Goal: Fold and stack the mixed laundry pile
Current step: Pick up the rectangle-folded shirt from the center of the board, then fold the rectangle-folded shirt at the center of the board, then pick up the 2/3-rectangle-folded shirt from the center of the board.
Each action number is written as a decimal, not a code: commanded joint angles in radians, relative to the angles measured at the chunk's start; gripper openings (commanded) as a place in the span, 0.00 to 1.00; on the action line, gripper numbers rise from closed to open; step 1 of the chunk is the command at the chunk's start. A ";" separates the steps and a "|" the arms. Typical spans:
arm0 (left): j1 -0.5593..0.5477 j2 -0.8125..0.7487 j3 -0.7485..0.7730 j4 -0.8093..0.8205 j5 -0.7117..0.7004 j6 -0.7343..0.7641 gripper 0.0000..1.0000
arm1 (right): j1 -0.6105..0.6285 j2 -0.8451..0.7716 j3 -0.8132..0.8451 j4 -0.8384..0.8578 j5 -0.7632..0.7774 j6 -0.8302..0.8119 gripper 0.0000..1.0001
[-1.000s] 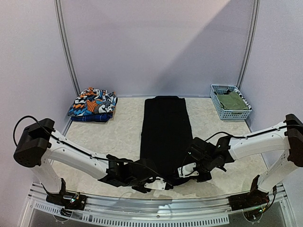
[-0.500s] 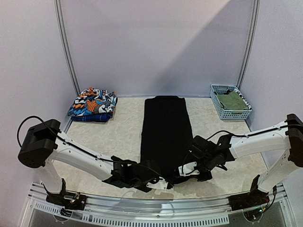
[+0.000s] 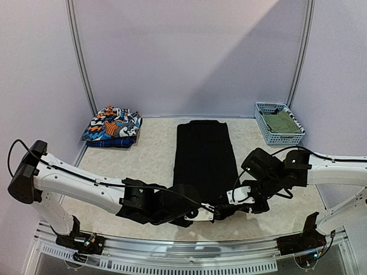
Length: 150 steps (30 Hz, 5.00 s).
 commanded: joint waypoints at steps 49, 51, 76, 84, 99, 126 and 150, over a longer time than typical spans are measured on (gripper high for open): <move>0.537 0.578 0.484 0.360 -0.135 0.027 0.00 | -0.571 0.811 0.697 0.264 -0.038 0.065 0.00; 0.543 0.594 0.505 0.363 -0.126 0.034 0.00 | -0.571 0.826 0.706 0.269 -0.035 0.069 0.00; 0.564 0.520 0.547 0.369 -0.292 0.002 0.57 | -0.618 0.749 0.760 0.275 -0.014 0.187 0.46; 0.518 0.159 0.272 0.177 0.009 -0.079 0.68 | -0.628 0.424 0.501 0.162 -0.233 0.007 0.51; 0.444 0.197 0.171 -0.086 0.430 0.052 0.65 | -0.441 0.291 0.099 0.262 -0.135 -0.419 0.56; 0.490 0.399 0.232 -0.055 0.396 0.109 0.61 | -0.439 0.540 0.121 0.377 -0.017 -0.375 0.49; 0.351 0.106 0.286 -0.366 0.298 0.012 0.00 | -0.414 0.103 0.147 -0.051 -0.189 -0.279 0.00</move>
